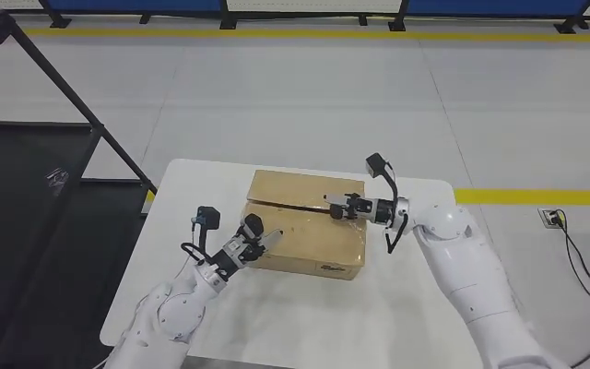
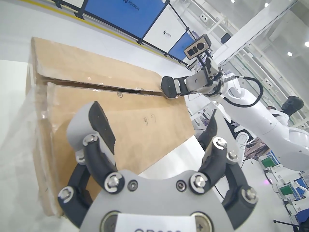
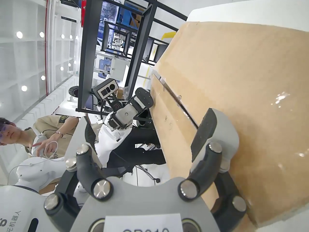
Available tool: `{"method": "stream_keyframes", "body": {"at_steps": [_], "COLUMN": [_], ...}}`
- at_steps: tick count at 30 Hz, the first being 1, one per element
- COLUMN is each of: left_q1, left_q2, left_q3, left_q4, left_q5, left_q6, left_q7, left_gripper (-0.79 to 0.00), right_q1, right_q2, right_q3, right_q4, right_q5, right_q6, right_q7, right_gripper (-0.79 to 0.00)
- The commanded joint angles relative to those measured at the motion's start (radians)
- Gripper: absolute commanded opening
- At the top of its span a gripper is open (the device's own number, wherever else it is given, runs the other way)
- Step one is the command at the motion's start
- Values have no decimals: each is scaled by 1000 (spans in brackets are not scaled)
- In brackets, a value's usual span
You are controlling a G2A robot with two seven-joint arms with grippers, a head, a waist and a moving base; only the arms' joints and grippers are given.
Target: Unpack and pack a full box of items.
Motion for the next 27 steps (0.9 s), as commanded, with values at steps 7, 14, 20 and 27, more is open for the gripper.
{"method": "stream_keyframes", "body": {"at_steps": [7,14,20,27], "left_q1": [38,166,214,172], "left_q2": [4,37,58,70], "left_q3": [-62,-315,-438,-425], "left_q4": [-27,-5,96,196], "left_q5": [3,-80,-157,20], "left_q6": [-31,-89,-130,-123], "left_q7": [95,160,57,-29], "left_gripper": [0,0,0,0], "right_q1": [-32,-48,-52,-49], "right_q2": [3,3,4,1], "right_q3": [-6,-11,-17,-34], "right_q4": [-21,-5,-1,-2], "right_q5": [23,58,72,77], "right_q6": [27,-25,-62,-69], "right_q7": [-35,-48,-53,-65], "right_gripper": [0,0,0,0]}}
